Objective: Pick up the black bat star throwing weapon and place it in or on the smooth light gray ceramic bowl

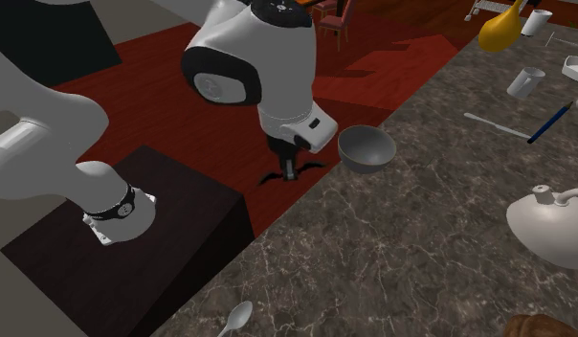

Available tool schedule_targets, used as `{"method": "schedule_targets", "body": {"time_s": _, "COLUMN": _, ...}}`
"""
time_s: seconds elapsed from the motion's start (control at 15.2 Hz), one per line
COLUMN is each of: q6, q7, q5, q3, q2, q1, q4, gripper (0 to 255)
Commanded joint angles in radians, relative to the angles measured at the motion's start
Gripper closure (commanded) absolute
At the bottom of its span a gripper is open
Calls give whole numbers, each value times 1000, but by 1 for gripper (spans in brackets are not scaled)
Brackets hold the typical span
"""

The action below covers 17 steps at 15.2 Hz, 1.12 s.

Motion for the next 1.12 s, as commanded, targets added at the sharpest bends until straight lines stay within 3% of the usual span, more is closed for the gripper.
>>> {"method": "schedule_targets", "body": {"time_s": 0.0, "q6": -3, "q7": 37, "q5": -9, "q3": 19, "q2": 54, "q1": 11, "q4": 61, "gripper": 255}}
{"method": "schedule_targets", "body": {"time_s": 0.59, "q6": -51, "q7": 222, "q5": -91, "q3": 83, "q2": 341, "q1": 89, "q4": 406, "gripper": 255}}
{"method": "schedule_targets", "body": {"time_s": 1.06, "q6": -154, "q7": 341, "q5": -167, "q3": 94, "q2": 598, "q1": 181, "q4": 768, "gripper": 255}}
